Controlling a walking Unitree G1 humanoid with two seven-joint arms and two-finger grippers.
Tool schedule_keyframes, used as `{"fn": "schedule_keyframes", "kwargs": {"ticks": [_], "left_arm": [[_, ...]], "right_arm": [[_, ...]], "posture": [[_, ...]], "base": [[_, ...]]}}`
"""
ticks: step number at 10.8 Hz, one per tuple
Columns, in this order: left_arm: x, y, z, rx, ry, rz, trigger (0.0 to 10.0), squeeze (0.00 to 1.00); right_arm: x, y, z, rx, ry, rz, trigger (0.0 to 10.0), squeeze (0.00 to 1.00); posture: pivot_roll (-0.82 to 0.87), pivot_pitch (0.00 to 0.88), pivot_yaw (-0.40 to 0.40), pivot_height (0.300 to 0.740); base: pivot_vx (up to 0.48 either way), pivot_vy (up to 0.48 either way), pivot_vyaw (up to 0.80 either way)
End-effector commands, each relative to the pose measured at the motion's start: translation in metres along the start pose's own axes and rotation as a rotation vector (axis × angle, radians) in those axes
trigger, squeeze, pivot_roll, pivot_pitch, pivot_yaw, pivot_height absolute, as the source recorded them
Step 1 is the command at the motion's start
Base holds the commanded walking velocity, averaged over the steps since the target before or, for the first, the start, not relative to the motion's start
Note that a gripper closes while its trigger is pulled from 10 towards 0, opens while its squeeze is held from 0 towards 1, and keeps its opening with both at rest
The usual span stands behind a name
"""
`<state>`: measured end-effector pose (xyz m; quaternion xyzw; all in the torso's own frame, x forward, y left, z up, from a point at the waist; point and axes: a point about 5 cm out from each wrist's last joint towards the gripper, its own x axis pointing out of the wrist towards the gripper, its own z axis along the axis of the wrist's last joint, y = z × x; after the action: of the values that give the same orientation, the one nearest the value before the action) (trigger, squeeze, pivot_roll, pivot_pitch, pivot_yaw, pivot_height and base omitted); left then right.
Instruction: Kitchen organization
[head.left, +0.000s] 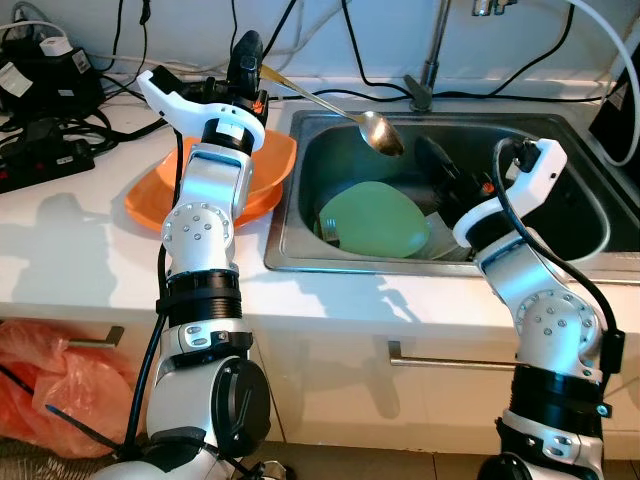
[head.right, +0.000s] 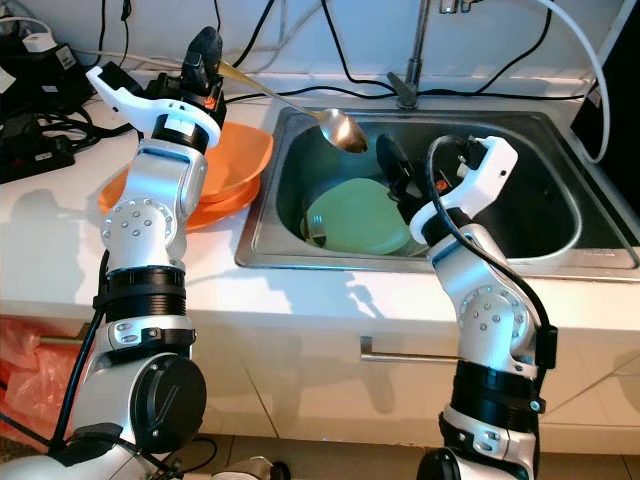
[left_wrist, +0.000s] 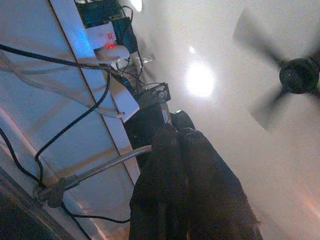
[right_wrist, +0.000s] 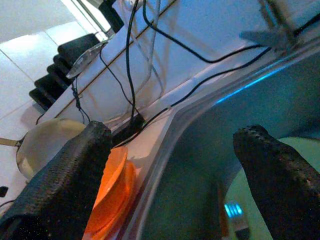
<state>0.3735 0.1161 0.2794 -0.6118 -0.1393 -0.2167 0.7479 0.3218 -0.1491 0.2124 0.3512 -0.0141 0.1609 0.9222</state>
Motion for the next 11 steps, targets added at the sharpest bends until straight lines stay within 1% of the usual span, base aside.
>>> {"fn": "schedule_keyframes", "kwargs": {"ticks": [1, 3, 4, 5, 6, 7, 8, 9, 10, 11], "left_arm": [[-0.008, 0.004, -0.024, -0.068, 0.041, 0.029, 0.0, 0.00], [-0.011, 0.011, -0.026, -0.072, 0.063, 0.061, 0.0, 0.00], [-0.010, 0.014, -0.028, -0.074, 0.071, 0.073, 0.0, 0.00], [-0.009, 0.015, -0.028, -0.075, 0.073, 0.075, 0.0, 0.00], [-0.009, 0.017, -0.029, -0.073, 0.078, 0.076, 0.0, 0.00], [-0.009, 0.016, -0.031, -0.087, 0.083, 0.071, 0.0, 0.00], [-0.010, 0.015, -0.033, -0.123, 0.078, 0.076, 0.0, 0.00], [-0.010, 0.018, -0.035, -0.141, 0.084, 0.078, 0.0, 0.00], [-0.011, 0.027, -0.036, -0.147, 0.094, 0.099, 0.0, 0.00], [-0.011, 0.031, -0.034, -0.157, 0.049, 0.125, 0.0, 0.00]], "right_arm": [[0.003, 0.007, 0.006, 0.032, -0.030, 0.037, 10.0, 0.00], [0.006, 0.011, 0.006, 0.099, -0.044, 0.060, 10.0, 0.00], [0.007, 0.015, 0.003, 0.117, -0.035, 0.076, 10.0, 0.44], [0.007, 0.016, 0.003, 0.121, -0.033, 0.083, 10.0, 1.00], [0.007, 0.020, 0.001, 0.120, -0.031, 0.104, 10.0, 1.00], [0.007, 0.027, -0.002, 0.118, -0.013, 0.141, 10.0, 0.69], [0.006, 0.028, -0.005, 0.137, -0.003, 0.142, 10.0, 0.13], [0.005, 0.028, -0.008, 0.158, 0.006, 0.143, 10.0, 0.00], [0.004, 0.032, -0.014, 0.180, 0.028, 0.167, 10.0, 0.00], [0.003, 0.035, -0.018, 0.191, 0.042, 0.183, 10.0, 0.00]], "posture": [[0.07, 0.022, 0.060, 0.740], [0.07, 0.024, 0.060, 0.740], [0.06, 0.025, 0.060, 0.740], [0.06, 0.025, 0.060, 0.740], [0.06, 0.027, 0.059, 0.740], [0.06, 0.030, 0.059, 0.740], [0.05, 0.031, 0.059, 0.740], [0.05, 0.031, 0.059, 0.740], [0.05, 0.029, 0.060, 0.740], [0.05, 0.027, 0.060, 0.740]], "base": [[0.000, 0.000, 0.00], [0.000, 0.000, 0.00], [0.000, 0.000, 0.00], [0.000, 0.000, 0.00], [0.000, 0.000, 0.00], [0.000, 0.000, 0.00], [0.000, 0.000, 0.00], [0.000, 0.000, 0.00], [0.000, 0.000, 0.00], [0.000, 0.000, 0.00]]}}
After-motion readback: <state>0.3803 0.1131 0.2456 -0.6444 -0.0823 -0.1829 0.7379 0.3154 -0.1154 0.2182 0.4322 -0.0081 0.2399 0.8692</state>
